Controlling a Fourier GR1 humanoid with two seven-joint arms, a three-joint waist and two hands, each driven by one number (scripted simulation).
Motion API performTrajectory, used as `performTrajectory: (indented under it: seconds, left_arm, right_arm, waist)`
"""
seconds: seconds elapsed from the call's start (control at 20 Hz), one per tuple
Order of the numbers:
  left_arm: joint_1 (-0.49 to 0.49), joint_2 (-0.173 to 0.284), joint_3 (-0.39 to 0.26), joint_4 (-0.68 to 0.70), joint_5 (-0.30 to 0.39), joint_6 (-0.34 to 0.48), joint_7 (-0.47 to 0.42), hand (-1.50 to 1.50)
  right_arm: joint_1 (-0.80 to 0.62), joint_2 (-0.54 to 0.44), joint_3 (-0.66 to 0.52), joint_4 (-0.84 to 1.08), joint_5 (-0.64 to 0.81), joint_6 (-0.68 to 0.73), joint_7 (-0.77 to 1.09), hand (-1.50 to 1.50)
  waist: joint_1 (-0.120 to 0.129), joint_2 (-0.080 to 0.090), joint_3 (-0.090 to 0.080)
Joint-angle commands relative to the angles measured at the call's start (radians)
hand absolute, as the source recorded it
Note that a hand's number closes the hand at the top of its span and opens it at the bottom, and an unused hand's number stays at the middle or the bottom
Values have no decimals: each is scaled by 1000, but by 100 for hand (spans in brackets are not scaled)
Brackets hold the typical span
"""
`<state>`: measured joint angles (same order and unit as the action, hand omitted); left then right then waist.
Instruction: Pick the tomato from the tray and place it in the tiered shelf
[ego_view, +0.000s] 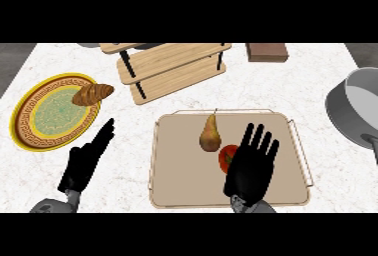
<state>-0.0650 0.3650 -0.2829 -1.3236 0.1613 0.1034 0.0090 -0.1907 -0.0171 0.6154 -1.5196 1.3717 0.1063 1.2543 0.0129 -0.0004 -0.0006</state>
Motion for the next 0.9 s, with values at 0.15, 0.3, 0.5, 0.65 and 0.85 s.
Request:
performTrajectory:
  seconds: [0.15, 0.3, 0.5, 0.65, 0.85]
  left_arm:
    - [-1, -15, 12, 6, -9, 2, 11, 0]
    - [-31, -37, -1, 7, -33, 16, 19, 0]
    - [-15, -17, 31, 1, -11, -13, 22, 0]
    - [-8, -14, 47, 48, -10, -46, -34, 0]
    - [41, -14, 43, -3, -32, -41, -17, 0]
  right_arm:
    - [-55, 16, 5, 59, -26, 22, 233, -150]
    - [-110, 16, -87, 142, -58, 1, 180, -150]
    - [-35, 16, -12, 118, -28, -41, 201, -150]
    - [-85, 16, -12, 201, -86, -98, 172, 150]
    - [-167, 16, 8, 269, -116, -107, 130, 150]
  waist:
    - [0, 1, 0]
    - [0, 4, 1]
    - [-6, 1, 1]
    - [-1, 3, 1]
    - [4, 2, 1]
